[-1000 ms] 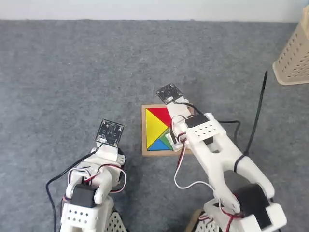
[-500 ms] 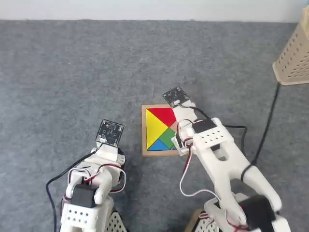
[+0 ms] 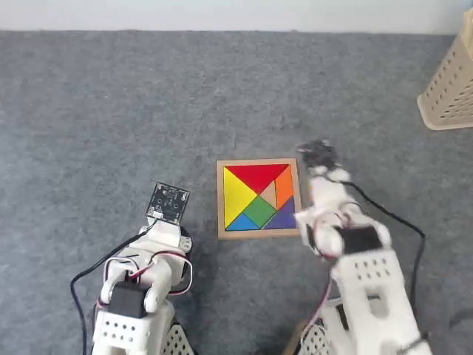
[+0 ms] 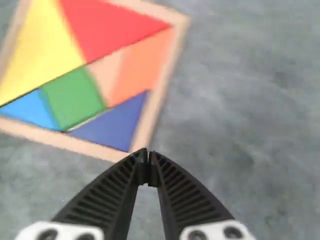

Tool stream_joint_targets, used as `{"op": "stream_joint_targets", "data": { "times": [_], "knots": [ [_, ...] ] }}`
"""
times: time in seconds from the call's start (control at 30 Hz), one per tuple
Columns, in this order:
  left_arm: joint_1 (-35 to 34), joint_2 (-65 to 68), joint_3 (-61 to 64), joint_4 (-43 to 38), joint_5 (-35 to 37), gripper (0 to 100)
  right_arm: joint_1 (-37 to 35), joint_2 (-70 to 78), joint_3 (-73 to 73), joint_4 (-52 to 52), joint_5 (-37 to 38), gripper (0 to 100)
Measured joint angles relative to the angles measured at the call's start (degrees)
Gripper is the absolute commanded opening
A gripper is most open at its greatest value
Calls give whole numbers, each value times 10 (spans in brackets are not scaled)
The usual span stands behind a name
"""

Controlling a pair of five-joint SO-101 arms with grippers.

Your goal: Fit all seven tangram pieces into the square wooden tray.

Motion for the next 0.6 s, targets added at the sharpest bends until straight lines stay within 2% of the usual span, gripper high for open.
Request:
{"op": "stream_joint_targets", "data": {
  "times": [0.4, 0.5, 0.6],
  "knots": [
    [0, 0, 0, 0, 0, 12, 124, -355, 261, 0, 2, 6],
    [0, 0, 0, 0, 0, 12, 129, -443, 273, 13, 3, 6],
    [0, 0, 0, 0, 0, 12, 127, -456, 273, 29, 3, 6]
  ]
}}
